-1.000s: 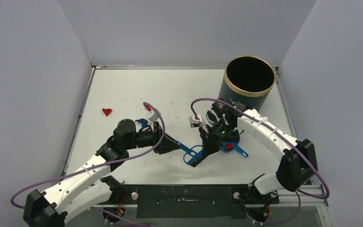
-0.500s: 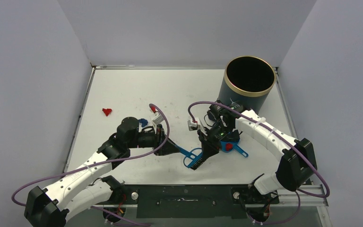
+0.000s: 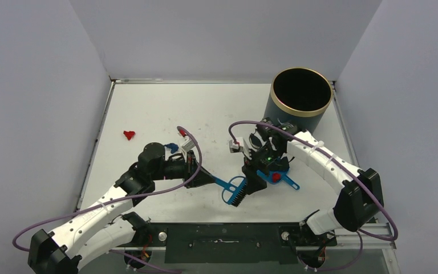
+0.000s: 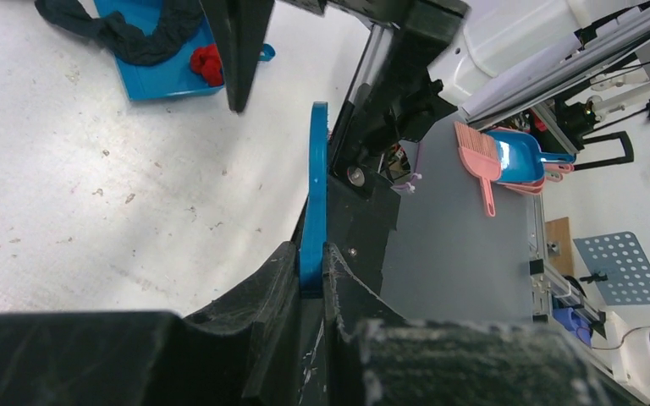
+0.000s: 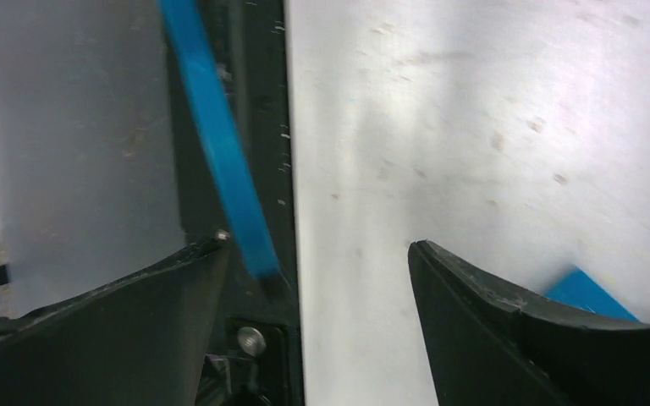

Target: Sweep away the paper scraps from the table

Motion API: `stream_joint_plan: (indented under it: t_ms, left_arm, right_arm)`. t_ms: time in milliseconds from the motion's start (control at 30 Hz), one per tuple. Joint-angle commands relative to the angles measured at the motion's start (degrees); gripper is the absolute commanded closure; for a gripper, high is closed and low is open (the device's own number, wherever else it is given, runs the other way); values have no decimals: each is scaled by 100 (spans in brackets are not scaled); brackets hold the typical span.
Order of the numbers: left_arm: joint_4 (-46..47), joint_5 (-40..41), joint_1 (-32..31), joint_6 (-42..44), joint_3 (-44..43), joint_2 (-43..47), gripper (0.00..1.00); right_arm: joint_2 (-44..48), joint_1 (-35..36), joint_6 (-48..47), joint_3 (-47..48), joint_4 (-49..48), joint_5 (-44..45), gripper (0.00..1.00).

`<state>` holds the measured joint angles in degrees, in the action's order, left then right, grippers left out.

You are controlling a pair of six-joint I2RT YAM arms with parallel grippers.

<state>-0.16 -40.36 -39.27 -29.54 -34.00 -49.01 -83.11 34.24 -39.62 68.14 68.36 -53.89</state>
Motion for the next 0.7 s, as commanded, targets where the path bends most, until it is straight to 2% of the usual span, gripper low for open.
stream_joint_plan:
  t_ms: [0, 233, 333, 500, 667]
  left_arm:
    - [-65, 299, 27, 130, 8, 365, 100]
    - [-878, 1513, 115, 367, 101, 871, 100]
    - [-985, 1967, 198, 423, 85, 1016, 100]
    - [-990, 2130, 477, 400, 95, 1037, 100]
    - [-915, 1951, 653, 326, 105, 932, 100]
  right_arm:
    - [609, -783, 100, 163, -498, 912, 17]
    - [1451, -2105, -205, -1039, -909, 2766, 19]
    - [1882, -2798, -810, -1660, -1164, 3142, 19]
    - [2341, -3373, -1524, -2434, -1550, 3435, 17]
    - [2230, -3413, -1794, -2771, -1627, 3320, 17]
